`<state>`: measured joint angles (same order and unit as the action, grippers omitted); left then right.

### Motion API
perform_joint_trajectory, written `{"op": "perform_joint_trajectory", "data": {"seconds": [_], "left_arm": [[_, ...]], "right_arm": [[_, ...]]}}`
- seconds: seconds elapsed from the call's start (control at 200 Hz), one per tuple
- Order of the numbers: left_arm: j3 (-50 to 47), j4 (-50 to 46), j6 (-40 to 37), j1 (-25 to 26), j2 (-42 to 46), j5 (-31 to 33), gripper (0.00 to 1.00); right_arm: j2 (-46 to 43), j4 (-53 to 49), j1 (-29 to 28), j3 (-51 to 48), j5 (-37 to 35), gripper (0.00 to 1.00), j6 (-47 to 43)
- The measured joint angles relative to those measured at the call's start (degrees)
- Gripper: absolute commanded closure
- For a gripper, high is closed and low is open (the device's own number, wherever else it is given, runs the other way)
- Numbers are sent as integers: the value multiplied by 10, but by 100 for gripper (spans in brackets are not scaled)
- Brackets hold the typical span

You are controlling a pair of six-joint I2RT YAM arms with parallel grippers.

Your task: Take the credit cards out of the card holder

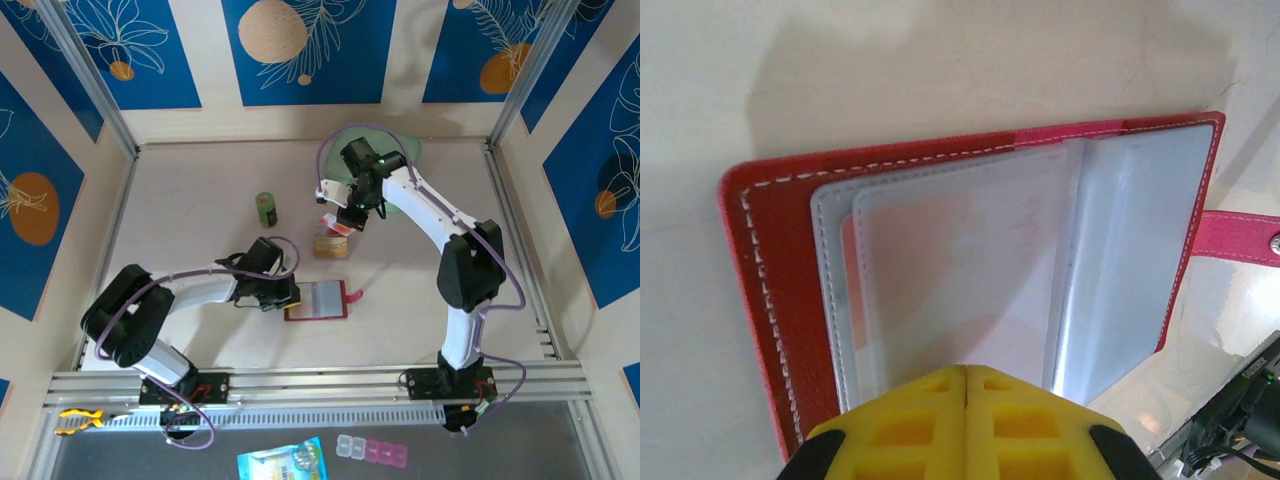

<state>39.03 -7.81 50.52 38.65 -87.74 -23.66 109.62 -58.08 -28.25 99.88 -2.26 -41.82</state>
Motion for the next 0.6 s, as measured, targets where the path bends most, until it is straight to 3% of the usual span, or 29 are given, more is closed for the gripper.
{"op": "perform_joint_trajectory", "data": {"seconds": [0.22,0.6], "left_arm": [[0,-23,-1,-2,31,13,91],[0,-54,-16,-33,80,28,90]], "right_arm": [[58,-18,0,56,-10,100,-37],[84,-37,0,91,-10,100,-61]]}}
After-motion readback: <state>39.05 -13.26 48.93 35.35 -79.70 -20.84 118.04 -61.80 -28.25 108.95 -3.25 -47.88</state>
